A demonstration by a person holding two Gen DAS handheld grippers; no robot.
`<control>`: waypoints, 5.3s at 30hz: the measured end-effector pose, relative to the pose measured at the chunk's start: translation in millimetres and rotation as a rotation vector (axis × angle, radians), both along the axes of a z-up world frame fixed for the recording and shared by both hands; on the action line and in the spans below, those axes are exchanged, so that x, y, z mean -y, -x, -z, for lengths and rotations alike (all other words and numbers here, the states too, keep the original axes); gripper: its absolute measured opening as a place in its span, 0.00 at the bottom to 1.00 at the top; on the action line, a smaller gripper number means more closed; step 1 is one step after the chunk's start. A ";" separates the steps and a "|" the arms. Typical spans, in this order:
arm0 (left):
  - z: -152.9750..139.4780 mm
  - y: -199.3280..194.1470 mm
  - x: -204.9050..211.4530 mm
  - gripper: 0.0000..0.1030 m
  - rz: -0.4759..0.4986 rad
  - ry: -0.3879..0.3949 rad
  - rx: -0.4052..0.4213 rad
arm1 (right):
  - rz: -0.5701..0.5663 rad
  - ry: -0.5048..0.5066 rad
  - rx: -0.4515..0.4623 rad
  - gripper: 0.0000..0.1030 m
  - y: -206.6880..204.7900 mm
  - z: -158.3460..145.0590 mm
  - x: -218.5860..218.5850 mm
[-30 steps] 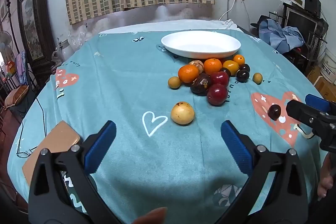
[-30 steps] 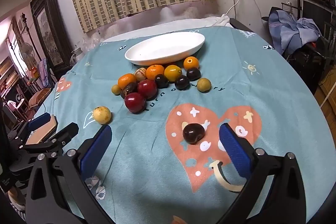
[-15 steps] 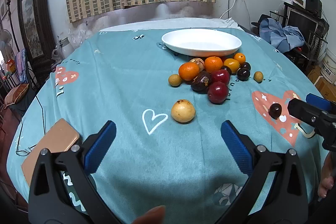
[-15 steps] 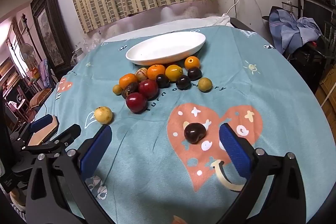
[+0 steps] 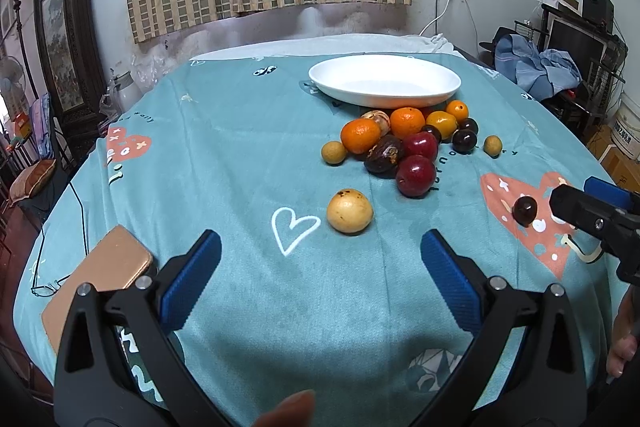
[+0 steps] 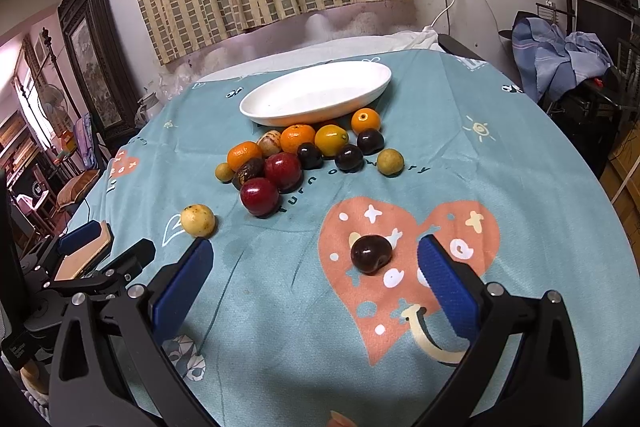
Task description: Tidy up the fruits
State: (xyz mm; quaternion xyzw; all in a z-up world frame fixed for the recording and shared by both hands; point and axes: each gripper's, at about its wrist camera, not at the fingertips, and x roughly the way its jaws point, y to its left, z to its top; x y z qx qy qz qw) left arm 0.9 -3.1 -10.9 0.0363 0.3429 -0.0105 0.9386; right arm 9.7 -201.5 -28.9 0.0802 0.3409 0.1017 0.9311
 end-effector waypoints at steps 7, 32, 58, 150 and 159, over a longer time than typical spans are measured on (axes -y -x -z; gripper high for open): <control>0.2 0.0 0.1 0.98 -0.001 0.001 -0.002 | 0.000 -0.003 0.000 0.99 -1.3 1.2 0.0; 2.1 -0.2 3.2 0.98 0.005 -0.006 -0.022 | 0.001 -0.007 -0.007 0.99 -1.2 2.0 -1.0; 10.3 0.5 8.2 0.98 0.015 -0.013 -0.040 | 0.006 -0.007 -0.015 0.99 -0.6 9.4 -2.4; -7.9 -249.3 38.5 0.37 0.244 0.180 -0.156 | -0.123 -0.019 -0.013 0.31 -225.5 -15.9 -7.0; 8.0 -266.9 45.2 0.60 0.246 0.140 -0.147 | -0.079 -0.068 0.019 0.63 -251.0 -4.6 5.5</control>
